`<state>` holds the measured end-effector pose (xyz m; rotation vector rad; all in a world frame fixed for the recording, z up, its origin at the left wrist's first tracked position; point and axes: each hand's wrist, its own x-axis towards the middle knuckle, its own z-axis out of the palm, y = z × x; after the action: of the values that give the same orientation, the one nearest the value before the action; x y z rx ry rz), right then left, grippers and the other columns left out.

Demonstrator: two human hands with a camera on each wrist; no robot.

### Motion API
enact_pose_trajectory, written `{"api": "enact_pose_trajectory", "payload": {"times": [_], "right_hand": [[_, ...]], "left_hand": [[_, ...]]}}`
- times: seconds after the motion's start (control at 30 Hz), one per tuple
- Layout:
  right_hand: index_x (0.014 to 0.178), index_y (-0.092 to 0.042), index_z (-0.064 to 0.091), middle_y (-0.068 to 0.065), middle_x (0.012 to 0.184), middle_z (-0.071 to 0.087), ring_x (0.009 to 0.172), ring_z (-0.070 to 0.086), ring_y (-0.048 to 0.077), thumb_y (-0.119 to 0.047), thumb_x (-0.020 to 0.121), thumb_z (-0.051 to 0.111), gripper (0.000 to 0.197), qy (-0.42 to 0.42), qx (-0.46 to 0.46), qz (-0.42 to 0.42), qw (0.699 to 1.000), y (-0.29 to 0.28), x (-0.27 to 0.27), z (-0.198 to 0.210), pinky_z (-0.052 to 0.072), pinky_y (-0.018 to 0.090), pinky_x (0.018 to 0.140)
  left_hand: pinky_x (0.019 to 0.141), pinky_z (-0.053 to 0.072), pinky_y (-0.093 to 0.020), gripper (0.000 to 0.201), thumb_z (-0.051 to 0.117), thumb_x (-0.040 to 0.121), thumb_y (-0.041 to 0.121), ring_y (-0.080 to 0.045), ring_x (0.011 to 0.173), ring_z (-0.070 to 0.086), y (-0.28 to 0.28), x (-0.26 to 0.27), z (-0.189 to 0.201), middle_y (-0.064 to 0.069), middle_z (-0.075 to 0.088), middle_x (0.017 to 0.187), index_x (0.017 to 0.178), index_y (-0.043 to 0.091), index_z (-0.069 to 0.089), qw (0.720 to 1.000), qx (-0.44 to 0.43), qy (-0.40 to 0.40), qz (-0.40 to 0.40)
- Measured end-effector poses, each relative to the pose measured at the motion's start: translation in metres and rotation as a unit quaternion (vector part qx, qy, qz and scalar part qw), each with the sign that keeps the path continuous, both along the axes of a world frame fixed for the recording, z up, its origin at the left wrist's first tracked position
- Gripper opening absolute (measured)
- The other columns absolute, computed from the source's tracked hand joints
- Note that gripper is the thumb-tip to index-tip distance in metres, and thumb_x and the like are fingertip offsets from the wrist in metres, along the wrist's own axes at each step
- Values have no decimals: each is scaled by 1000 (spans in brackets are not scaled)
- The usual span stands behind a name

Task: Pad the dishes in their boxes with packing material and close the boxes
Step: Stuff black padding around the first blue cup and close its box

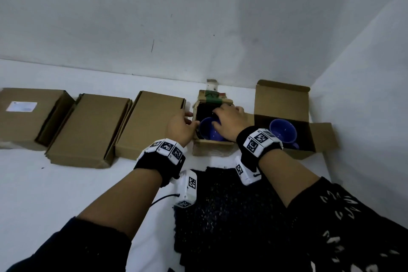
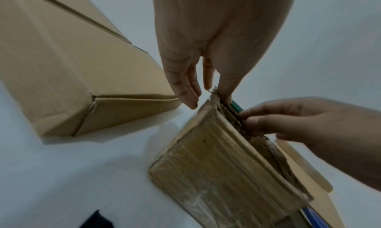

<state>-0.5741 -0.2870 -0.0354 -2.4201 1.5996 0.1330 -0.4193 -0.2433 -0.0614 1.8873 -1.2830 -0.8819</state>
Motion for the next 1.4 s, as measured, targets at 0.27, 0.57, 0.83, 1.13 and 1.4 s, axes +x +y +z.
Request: {"api": "enact_pose_trajectory", "payload": {"times": [0.27, 0.57, 0.83, 1.13, 1.4], "right_hand": [[110, -11, 63, 5, 106, 58, 92, 57, 18, -21, 90, 60, 22, -225, 1, -102, 969, 85, -28, 25, 46, 29, 83], [100, -14, 55, 5, 100, 54, 93, 56, 25, -51, 73, 73, 49, -87, 75, -313, 943, 209, -57, -18, 46, 34, 76], [95, -13, 58, 6, 101, 52, 90, 56, 26, -24, 84, 68, 18, -178, -21, -326, 928, 252, -49, -52, 49, 37, 77], [127, -19, 50, 7, 126, 53, 116, 50, 24, -61, 78, 61, 66, -316, -18, -411, 855, 244, -55, -20, 42, 39, 100], [102, -19, 61, 5, 102, 68, 97, 65, 20, -27, 89, 61, 15, -539, 54, -380, 750, 230, -36, 20, 51, 38, 92]], "left_hand": [[76, 46, -31, 27, 66, 82, 22, -19, 90, 55, 47, -19, 15, -5, 58, 105, 107, 17, 57, 973, -175, -120, -85], [96, 45, -38, 50, 66, 81, 44, -26, 113, 51, 126, -30, -14, -8, 53, 121, 123, 20, 55, 908, 34, -227, -351], [92, 45, -35, 44, 70, 80, 36, -26, 110, 52, 145, -39, -20, -10, 54, 118, 118, 18, 55, 919, 46, -228, -317], [88, 50, -40, 16, 62, 89, 21, -26, 93, 63, 143, -40, 11, -10, 64, 96, 101, 11, 56, 943, 65, 176, -275], [91, 49, -41, 20, 62, 89, 22, -24, 99, 61, 147, -36, 29, -6, 62, 101, 103, 16, 50, 939, 51, 249, -233]]}}
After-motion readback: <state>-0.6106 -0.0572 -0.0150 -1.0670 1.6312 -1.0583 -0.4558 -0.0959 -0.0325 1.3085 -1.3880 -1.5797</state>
